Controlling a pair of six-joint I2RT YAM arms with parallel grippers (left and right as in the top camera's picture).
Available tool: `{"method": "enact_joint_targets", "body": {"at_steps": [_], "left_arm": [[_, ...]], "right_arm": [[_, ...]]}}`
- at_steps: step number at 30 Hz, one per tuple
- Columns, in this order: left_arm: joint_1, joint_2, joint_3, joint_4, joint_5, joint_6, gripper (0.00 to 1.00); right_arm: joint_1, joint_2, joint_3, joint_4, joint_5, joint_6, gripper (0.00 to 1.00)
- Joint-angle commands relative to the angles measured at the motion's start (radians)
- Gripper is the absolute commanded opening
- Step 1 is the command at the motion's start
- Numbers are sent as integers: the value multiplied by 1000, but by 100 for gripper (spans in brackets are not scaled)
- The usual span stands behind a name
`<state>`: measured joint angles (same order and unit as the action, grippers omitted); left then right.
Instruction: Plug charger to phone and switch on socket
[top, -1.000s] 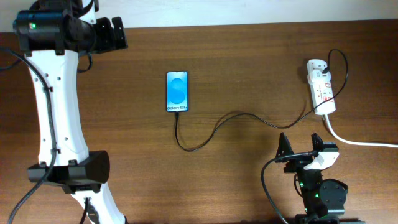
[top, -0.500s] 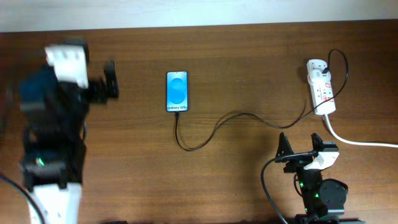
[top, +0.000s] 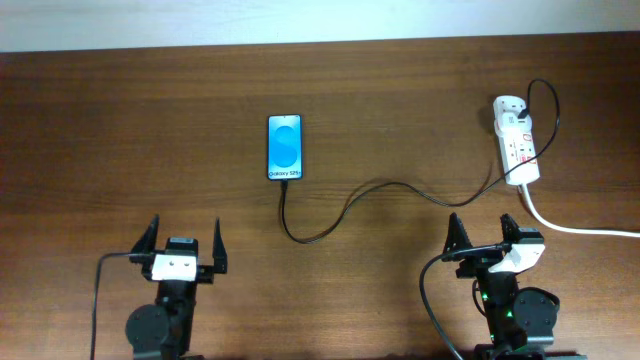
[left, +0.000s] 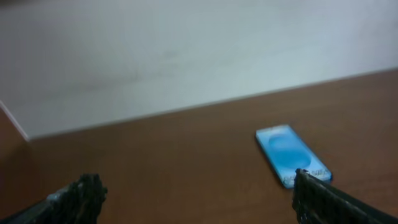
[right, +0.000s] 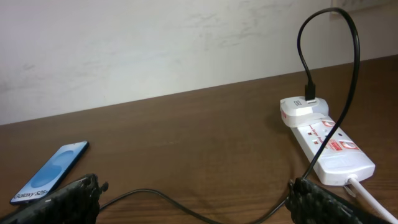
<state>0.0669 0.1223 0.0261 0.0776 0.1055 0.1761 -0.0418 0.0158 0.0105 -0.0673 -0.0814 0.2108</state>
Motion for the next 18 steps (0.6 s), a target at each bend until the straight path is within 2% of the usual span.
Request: {"method": "enact_joint_targets", "body": {"at_steps": [1,4,18], "left_arm": [[-40,-57,-18,-75,-93,13,99],[-45,-117,-18,-161,-96,13,99],[-45,-117,-18,-161,-102,13,99]], "right_arm": [[-5,-8,-5,-4,-16,6,98],[-5,-8,-5,-4,-16,6,98],[-5,-8,-5,-4,-16,6,98]]}}
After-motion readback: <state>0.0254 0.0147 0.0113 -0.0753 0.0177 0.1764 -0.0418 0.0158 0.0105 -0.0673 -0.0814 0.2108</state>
